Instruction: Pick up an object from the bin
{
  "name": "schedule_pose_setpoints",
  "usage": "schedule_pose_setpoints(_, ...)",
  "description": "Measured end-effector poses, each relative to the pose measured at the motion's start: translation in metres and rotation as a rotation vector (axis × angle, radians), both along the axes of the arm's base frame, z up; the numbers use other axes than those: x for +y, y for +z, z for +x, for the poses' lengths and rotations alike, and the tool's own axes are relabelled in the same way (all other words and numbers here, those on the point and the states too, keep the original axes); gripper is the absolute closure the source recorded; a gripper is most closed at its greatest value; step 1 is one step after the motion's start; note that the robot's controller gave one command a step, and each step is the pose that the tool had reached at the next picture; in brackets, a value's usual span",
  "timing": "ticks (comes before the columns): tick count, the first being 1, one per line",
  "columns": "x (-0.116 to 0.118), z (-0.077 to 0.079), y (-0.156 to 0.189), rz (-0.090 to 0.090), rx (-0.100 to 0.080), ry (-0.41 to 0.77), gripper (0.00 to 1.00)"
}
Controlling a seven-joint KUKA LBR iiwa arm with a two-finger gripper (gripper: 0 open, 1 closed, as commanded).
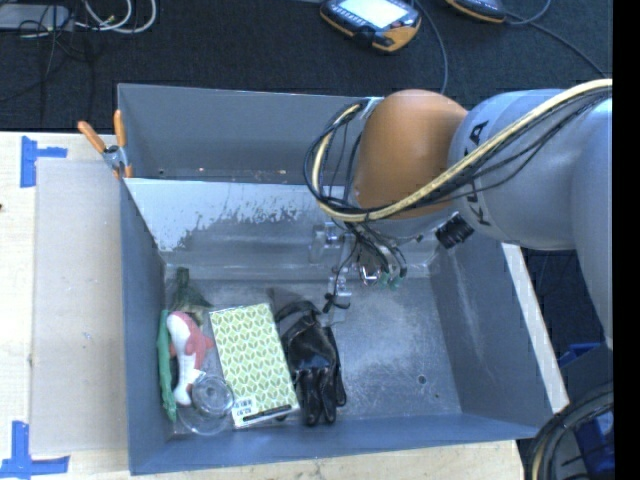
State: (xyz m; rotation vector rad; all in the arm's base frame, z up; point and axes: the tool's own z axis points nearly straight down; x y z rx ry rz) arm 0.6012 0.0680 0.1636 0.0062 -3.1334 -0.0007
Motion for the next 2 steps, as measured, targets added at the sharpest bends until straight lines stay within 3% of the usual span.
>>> schedule_pose_setpoints(1, 0.0, 0.001, 0.005, 0.001, -0.007, -0.001, 0.0)
schedule_pose_setpoints(2, 0.015, -0.009, -0.02, -0.001, -0.014, 0.136, 0.0)
